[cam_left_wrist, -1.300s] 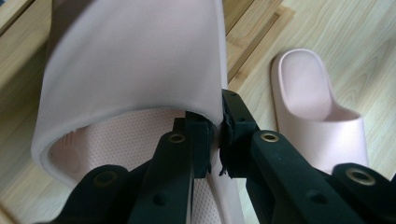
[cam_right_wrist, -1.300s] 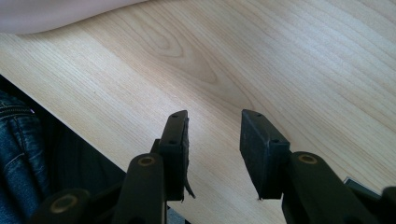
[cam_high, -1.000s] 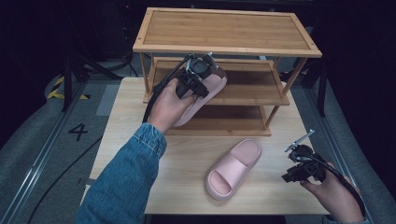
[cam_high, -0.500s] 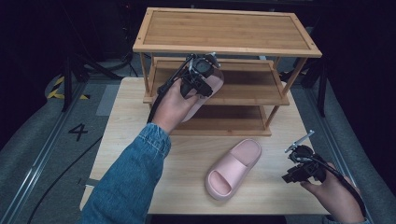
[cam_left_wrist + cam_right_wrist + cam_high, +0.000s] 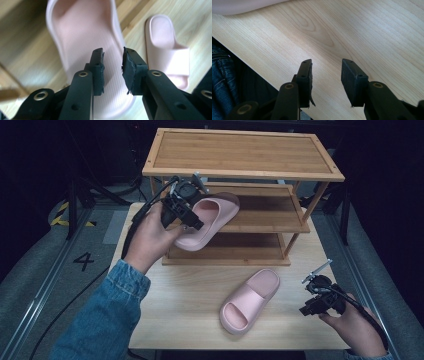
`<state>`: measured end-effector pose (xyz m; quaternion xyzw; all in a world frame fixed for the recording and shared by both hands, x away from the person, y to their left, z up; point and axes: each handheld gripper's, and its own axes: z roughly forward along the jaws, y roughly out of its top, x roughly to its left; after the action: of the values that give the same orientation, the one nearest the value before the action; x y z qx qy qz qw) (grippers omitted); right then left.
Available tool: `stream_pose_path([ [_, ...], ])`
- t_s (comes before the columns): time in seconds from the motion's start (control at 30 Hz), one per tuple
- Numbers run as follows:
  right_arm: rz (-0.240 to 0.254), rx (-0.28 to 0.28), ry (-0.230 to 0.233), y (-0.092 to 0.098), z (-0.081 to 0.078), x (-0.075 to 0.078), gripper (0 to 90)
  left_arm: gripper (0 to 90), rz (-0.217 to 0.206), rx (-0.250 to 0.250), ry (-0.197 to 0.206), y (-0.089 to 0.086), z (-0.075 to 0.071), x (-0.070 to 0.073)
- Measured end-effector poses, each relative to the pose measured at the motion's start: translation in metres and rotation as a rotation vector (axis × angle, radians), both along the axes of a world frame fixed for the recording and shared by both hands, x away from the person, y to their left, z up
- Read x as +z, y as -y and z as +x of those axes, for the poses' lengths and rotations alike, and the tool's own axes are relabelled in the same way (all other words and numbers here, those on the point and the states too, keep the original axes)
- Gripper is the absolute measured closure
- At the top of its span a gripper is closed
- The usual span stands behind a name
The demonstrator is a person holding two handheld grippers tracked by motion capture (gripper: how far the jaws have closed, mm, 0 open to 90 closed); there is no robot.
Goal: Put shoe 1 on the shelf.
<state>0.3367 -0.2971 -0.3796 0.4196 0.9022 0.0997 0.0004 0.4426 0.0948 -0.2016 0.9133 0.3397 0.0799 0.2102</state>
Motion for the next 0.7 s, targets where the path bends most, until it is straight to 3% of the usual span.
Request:
stream_pose_path([
  [0.1,-0.002,-0.001,-0.004,-0.001,0.000,0.000,61.3,72.8,0.023,0.029,-0.016,-0.016,-0.005,-0.001],
  [0.23,-0.004,0.002,-0.004,-0.001,0.000,0.000,61.3,75.8,0.090,0.076,-0.049,-0.040,-0.011,-0.009],
  [0.37,-0.004,0.015,0.003,-0.002,-0.001,0.001,61.4,80.1,0.094,0.112,-0.068,-0.055,-0.010,-0.018],
  [0.6,-0.008,0.018,-0.001,-0.006,-0.001,0.000,61.4,85.4,0.162,0.157,-0.099,-0.056,-0.001,-0.036],
  [0.7,-0.008,0.018,0.002,-0.006,0.000,-0.001,61.5,86.8,0.178,0.152,-0.127,-0.051,0.005,-0.041],
])
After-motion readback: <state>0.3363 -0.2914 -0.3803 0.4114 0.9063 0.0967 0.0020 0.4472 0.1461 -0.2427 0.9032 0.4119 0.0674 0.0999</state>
